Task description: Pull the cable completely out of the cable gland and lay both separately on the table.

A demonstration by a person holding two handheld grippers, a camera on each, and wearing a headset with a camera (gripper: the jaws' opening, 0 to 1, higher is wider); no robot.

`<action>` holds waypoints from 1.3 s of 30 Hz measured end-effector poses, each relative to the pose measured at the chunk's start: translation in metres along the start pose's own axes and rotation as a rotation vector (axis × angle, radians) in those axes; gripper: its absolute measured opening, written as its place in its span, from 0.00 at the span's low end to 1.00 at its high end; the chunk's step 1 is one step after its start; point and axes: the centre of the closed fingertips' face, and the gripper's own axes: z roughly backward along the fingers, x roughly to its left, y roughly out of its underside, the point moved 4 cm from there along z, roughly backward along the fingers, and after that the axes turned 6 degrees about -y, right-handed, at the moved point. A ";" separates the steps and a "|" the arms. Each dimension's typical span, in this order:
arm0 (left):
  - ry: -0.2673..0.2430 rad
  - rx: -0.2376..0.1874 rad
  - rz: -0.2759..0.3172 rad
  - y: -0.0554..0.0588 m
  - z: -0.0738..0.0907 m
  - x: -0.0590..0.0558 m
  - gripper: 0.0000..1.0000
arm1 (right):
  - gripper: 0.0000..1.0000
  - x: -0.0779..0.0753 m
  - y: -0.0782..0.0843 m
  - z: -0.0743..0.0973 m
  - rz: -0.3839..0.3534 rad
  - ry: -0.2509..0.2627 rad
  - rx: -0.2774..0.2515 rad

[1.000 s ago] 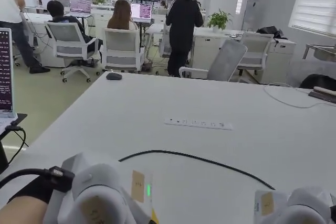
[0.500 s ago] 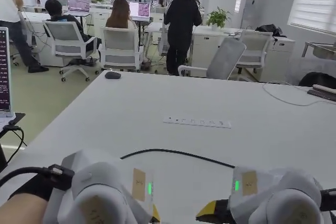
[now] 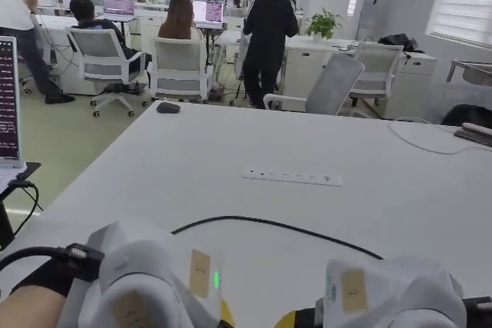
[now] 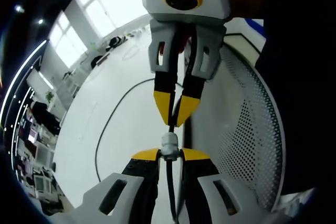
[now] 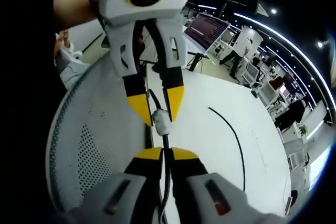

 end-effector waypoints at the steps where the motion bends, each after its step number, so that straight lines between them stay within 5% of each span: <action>1: 0.001 0.000 0.001 0.000 0.000 0.000 0.16 | 0.03 0.001 0.002 0.001 -0.001 -0.002 0.003; 6: 0.005 -0.016 0.006 -0.002 0.000 0.000 0.16 | 0.03 -0.001 0.010 0.007 -0.040 0.000 -0.010; 18: -0.019 0.007 0.014 0.007 0.004 0.008 0.16 | 0.03 -0.004 0.049 0.010 -0.040 0.000 0.165; 23: -0.019 0.012 0.007 0.007 0.003 0.007 0.16 | 0.08 0.000 0.048 0.004 -0.016 -0.029 0.207; 27: -0.021 0.005 0.009 0.005 0.004 0.008 0.16 | 0.21 -0.002 0.027 -0.005 0.026 0.001 0.160; 33: -0.019 0.000 0.005 0.003 0.005 0.006 0.16 | 0.20 -0.004 -0.011 -0.010 0.072 0.034 0.023; 39: -0.009 -0.010 -0.011 -0.003 0.002 -0.001 0.16 | 0.17 -0.004 -0.018 -0.012 0.079 0.017 0.000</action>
